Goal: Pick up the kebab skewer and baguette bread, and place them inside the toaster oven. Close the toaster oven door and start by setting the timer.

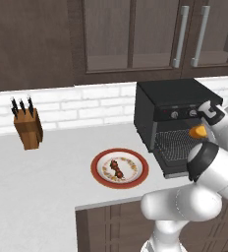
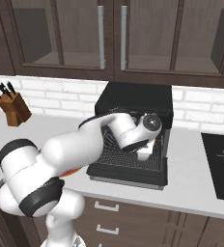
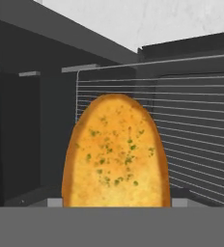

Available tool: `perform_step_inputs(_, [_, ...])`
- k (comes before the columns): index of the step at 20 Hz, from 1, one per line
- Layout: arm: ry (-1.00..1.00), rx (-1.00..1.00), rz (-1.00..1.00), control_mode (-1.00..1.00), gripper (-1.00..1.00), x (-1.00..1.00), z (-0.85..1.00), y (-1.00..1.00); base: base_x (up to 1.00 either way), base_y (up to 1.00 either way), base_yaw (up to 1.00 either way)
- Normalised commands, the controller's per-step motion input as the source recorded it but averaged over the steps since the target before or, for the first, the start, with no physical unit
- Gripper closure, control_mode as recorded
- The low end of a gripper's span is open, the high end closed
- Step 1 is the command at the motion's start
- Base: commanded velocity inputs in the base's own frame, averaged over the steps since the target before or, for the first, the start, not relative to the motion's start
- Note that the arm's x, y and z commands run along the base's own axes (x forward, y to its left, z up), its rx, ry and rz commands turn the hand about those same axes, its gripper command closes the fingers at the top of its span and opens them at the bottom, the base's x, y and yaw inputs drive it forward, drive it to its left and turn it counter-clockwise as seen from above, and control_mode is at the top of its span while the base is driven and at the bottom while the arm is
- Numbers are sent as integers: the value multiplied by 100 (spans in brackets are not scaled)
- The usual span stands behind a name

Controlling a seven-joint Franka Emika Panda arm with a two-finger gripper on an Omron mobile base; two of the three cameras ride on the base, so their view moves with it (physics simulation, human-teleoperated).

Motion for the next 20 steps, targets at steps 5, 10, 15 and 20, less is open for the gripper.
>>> perform_step_inputs(5, [0, 0, 0, -100, 100, 11, -10, 0, 0, 0, 0])
perform_step_inputs(10, [1, 0, 0, -100, 100, 21, 0, 0, 0, 0, 0])
perform_step_inputs(15, [0, 0, 0, -100, 100, 14, 0, 0, 0, 0, 0])
perform_step_inputs(20, [0, 0, 0, -100, -100, 3, 0, 0, 0, 0, 0])
